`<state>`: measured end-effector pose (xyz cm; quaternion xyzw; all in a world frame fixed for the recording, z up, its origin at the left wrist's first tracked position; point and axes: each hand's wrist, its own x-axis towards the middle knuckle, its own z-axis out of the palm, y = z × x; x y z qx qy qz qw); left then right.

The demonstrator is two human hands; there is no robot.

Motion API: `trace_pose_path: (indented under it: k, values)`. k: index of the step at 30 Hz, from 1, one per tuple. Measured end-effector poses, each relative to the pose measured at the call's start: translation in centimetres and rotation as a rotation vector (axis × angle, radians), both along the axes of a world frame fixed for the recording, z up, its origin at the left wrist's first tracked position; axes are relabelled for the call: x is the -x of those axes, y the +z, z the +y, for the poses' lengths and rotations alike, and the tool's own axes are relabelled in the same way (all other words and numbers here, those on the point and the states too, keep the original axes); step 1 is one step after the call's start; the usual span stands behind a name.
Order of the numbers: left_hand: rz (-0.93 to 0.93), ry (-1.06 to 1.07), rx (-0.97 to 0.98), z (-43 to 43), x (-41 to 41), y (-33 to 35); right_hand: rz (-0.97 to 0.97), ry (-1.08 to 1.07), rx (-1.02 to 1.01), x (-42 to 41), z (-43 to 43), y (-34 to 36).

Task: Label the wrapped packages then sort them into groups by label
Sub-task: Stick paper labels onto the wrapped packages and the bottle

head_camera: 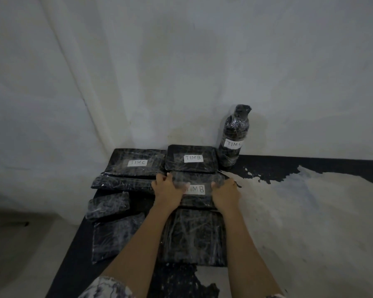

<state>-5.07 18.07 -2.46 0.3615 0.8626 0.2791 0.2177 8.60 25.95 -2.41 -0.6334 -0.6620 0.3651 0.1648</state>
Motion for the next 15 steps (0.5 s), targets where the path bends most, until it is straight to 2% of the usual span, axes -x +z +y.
trace_pose_path:
  k: [5, 11, 15]
  values:
    - [0.000, -0.084, 0.022, -0.4, 0.7, 0.3, 0.106, 0.052, 0.010, -1.0, -0.8, -0.2]
    - [0.017, -0.128, 0.027, -0.9, 1.2, 0.7, -0.019, 0.073, -0.062, -0.7, -0.8, 0.1]
    - [0.039, -0.200, -0.048, -1.9, 1.2, 1.6, -0.134, 0.139, -0.102, -0.9, -1.0, 0.5]
